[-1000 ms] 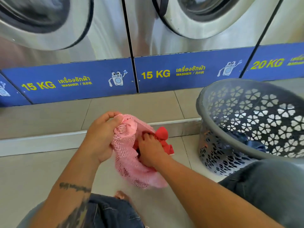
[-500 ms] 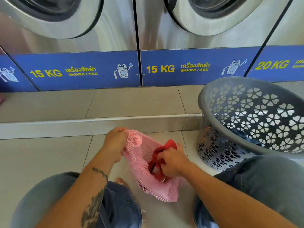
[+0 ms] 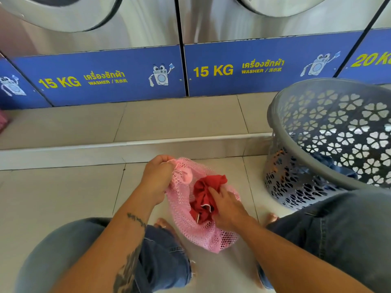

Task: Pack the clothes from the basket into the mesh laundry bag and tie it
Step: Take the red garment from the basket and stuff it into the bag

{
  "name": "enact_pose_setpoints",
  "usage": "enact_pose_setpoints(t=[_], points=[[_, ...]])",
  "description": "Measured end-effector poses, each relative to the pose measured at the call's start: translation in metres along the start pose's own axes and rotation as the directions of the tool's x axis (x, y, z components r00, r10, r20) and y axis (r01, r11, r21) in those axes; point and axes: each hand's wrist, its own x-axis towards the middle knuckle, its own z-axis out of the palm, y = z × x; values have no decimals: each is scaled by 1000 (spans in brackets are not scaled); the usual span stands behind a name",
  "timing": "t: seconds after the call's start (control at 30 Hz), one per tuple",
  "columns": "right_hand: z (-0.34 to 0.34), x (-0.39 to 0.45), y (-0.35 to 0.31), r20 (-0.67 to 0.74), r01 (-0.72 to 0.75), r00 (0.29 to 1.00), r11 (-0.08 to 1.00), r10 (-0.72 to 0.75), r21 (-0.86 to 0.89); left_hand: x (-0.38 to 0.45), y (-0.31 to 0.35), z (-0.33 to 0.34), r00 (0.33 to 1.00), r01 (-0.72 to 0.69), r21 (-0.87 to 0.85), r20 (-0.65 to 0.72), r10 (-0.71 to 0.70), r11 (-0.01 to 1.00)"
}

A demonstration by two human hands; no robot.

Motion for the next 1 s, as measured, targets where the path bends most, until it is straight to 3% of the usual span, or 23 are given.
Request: enact_pose_setpoints(t=[0.27, 0.33, 0.43, 0.5, 0.6, 0.73, 0.9, 1.0], points=[[7, 0, -45, 8, 389, 911, 850, -413, -355, -7, 13, 10, 999, -11, -72, 40, 14, 997], [10, 5, -49, 95, 362, 931, 865, -351, -348, -11, 18, 9, 998, -33, -97, 54, 38, 995], [2, 13, -36, 263, 236, 953, 907, -147, -349, -14, 25, 0, 995, -81, -142, 39, 88, 986], [-3, 14, -21, 299, 157, 953, 915, -42, -372, -14, 29, -9, 993, -115, -159, -2, 116, 981], [-14, 12, -9, 235, 37, 970, 911, 67, -411, -14, 36, -18, 982, -185, -175, -79, 173, 967], [-31, 2, -10, 53, -51, 995, 904, 81, -425, -14, 41, -16, 939, -303, -3, -169, 299, 953], [-66, -16, 4, -122, -226, 974, 865, 191, -447, -15, 31, 2, 935, -303, 194, -128, 330, 933], [-94, -25, 15, -75, -235, 972, 880, 224, -413, -19, 26, 15, 928, -332, 265, -84, 364, 905]])
